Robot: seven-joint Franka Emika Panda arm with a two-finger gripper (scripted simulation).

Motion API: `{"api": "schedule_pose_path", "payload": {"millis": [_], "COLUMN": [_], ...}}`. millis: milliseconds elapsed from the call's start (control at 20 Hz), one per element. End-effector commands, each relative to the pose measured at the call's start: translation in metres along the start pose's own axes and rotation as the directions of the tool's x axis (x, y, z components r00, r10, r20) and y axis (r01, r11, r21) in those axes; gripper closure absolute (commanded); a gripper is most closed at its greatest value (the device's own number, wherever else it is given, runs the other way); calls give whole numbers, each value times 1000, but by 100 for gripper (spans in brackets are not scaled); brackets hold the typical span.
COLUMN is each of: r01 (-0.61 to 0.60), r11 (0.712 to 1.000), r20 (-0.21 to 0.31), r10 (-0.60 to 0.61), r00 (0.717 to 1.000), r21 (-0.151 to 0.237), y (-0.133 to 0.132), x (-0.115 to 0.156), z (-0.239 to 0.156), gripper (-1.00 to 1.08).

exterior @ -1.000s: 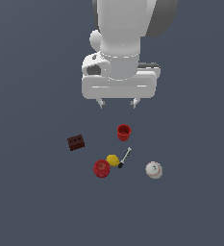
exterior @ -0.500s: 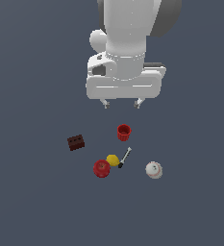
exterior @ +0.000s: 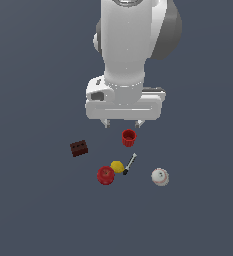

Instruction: Pick up a designated object from a clutter of objects.

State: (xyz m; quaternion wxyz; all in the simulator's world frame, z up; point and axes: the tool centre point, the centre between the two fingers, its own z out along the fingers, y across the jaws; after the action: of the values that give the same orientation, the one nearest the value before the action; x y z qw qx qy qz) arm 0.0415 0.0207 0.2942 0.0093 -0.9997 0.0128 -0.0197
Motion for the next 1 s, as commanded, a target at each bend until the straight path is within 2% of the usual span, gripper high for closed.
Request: {"api": "schedule_pose_path", "payload": {"millis": [0, 500, 950], "r01": [-18, -105, -158], "r11": [1000, 994, 987], "r20": [4, 22, 32], "r10": [18, 105, 158], "r00": [1000, 994, 987], "r21": [0, -7, -20], "y": [6, 37, 59], "x": [10, 49, 64], "z": [17, 110, 177], "gripper": [-92, -92, -92]}}
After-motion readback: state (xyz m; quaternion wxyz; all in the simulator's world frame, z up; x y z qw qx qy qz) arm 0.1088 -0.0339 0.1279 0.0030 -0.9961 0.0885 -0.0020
